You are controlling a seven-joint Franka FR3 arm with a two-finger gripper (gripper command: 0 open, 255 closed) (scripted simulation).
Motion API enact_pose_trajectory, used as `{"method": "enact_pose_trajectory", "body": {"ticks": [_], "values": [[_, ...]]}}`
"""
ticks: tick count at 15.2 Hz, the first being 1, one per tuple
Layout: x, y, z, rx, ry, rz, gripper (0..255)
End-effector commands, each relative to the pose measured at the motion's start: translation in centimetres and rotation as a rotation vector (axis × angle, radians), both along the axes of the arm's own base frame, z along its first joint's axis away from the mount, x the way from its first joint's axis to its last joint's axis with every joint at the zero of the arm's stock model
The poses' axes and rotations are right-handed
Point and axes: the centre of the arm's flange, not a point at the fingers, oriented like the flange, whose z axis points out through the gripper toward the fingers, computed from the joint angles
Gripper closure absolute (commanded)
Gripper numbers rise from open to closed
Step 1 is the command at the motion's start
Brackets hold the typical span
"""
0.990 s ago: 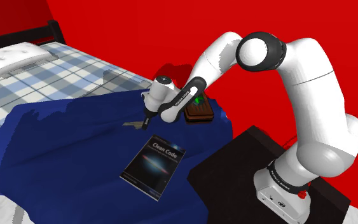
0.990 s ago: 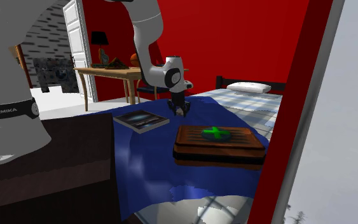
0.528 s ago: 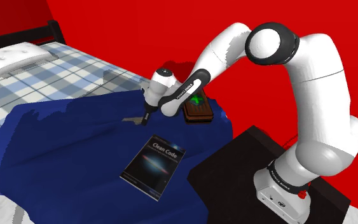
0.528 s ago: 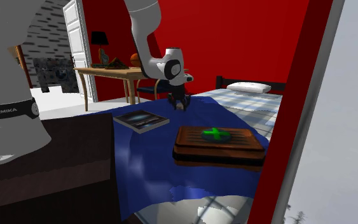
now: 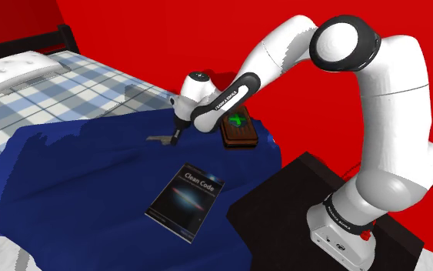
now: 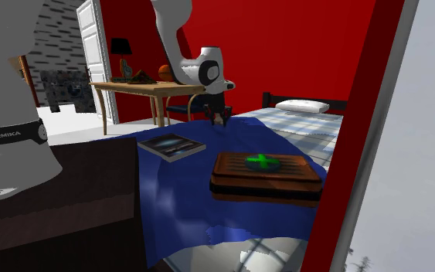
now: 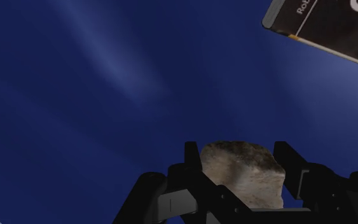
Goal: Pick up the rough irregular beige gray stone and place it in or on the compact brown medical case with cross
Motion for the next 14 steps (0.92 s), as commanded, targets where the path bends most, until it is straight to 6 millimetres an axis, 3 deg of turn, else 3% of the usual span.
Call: {"method": "enact_pose_trajectory", "body": {"ticks": [1,11,14], "values": [[0.0,-0.1,1.1,0.0,0.0,0.0,255],[0.0,-0.1,6.1,0.0,0.0,0.0,255],[-0.3,-4.0,6.1,0.0,0.0,0.0,255]]}}
